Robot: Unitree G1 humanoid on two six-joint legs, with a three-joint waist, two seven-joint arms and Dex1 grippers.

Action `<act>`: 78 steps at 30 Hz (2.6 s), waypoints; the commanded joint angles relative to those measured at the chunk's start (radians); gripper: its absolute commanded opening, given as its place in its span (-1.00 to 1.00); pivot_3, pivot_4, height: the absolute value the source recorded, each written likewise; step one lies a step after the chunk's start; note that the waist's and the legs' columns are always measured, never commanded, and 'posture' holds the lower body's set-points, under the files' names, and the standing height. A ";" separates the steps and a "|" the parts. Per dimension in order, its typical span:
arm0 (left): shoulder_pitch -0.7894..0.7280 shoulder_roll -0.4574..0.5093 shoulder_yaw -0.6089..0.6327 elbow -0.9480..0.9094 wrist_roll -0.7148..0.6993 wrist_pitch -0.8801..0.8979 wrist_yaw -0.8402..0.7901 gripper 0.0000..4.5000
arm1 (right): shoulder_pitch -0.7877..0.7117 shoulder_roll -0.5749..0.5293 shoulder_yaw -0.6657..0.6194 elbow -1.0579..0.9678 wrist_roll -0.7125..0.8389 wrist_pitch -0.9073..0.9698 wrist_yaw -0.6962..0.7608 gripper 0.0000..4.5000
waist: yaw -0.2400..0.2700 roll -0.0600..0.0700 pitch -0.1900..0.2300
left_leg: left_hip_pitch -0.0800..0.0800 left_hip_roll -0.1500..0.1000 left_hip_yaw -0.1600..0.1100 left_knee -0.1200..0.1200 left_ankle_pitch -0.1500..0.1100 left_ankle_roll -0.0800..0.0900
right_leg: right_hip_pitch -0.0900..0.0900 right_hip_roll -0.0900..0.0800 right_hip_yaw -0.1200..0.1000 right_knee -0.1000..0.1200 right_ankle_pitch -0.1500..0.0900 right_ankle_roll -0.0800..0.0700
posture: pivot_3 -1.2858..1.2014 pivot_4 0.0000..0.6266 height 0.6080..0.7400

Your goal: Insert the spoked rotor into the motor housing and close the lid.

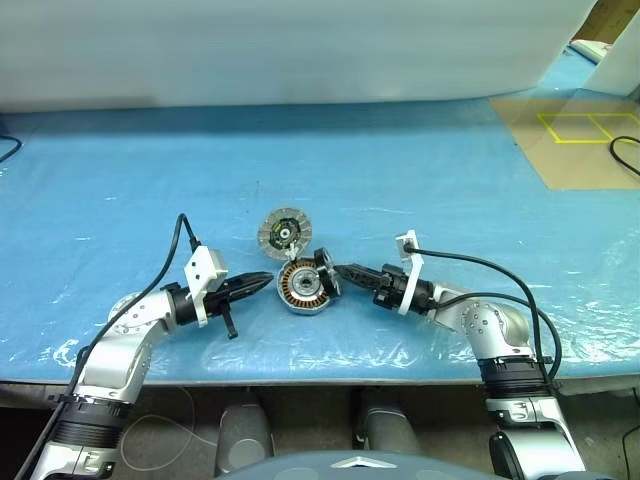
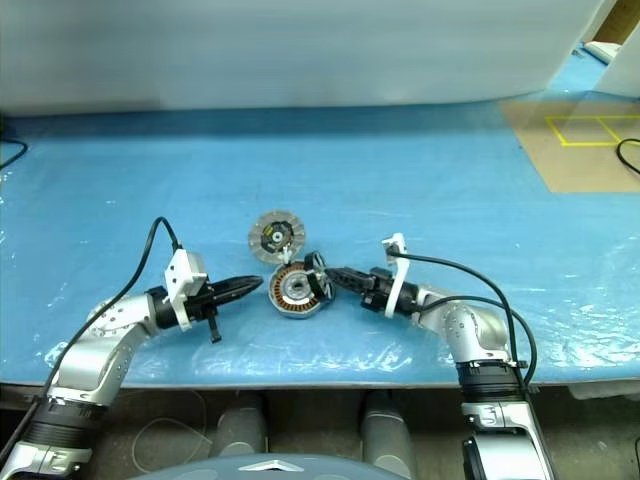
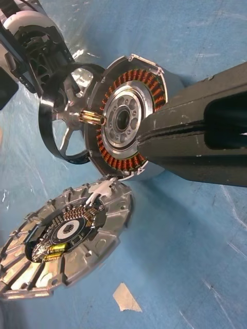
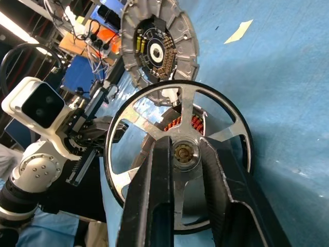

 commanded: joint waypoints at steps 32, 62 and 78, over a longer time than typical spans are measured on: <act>-0.036 -0.006 -0.004 0.058 0.015 -0.042 -0.010 -1.00 | 0.044 -0.085 0.025 -0.114 0.019 -0.010 0.089 -0.61 | 0.002 0.000 0.000 | -0.001 0.000 0.000 0.000 0.000 0.000 | 0.000 0.000 0.000 0.000 0.000 0.000 | 0.03 -0.52 1.00; -0.088 -0.026 -0.035 0.125 0.028 -0.063 -0.021 -1.00 | 0.108 -0.147 0.127 -0.263 -0.116 -0.112 0.057 -0.61 | 0.001 0.000 0.000 | -0.001 0.000 0.000 0.001 0.000 0.000 | 0.000 0.000 0.000 0.000 0.000 0.000 | 0.03 -0.52 1.00; -0.102 -0.035 -0.040 0.149 0.038 -0.070 -0.022 -1.00 | 0.103 -0.158 0.102 -0.315 -0.068 -0.065 0.057 -0.37 | 0.001 0.000 0.000 | -0.001 0.000 0.000 0.002 0.000 0.000 | 0.000 0.000 0.000 0.000 0.000 0.000 | 0.03 -0.52 1.00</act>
